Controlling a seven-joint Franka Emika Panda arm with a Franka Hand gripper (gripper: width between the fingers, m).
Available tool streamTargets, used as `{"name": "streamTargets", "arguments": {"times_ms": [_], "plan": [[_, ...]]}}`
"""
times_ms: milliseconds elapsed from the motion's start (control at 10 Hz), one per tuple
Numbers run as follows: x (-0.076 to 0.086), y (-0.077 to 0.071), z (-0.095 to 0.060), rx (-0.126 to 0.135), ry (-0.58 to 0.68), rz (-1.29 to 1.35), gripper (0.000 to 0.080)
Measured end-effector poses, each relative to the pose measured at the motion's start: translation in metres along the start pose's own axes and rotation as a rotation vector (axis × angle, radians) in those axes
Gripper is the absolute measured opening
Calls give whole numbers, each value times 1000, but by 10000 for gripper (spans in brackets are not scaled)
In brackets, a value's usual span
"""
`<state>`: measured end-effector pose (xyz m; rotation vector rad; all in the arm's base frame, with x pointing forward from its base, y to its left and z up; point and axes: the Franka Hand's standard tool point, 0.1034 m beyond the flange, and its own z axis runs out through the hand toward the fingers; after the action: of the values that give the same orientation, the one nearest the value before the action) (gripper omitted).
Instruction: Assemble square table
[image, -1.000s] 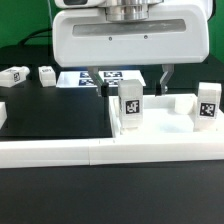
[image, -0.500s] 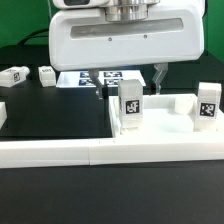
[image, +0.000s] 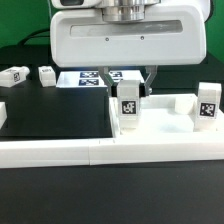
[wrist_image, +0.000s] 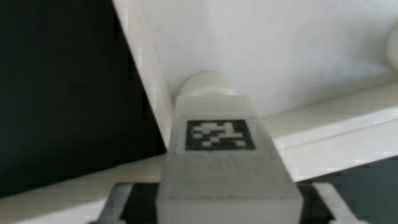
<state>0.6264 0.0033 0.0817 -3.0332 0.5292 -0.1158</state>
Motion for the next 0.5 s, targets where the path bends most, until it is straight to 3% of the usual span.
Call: {"name": "streamTargets", "arguments": {"times_ms": [200,500], "plan": [[0,1,1,-9,1,292,289],[0,5,2,58,-29,775,290]]}}
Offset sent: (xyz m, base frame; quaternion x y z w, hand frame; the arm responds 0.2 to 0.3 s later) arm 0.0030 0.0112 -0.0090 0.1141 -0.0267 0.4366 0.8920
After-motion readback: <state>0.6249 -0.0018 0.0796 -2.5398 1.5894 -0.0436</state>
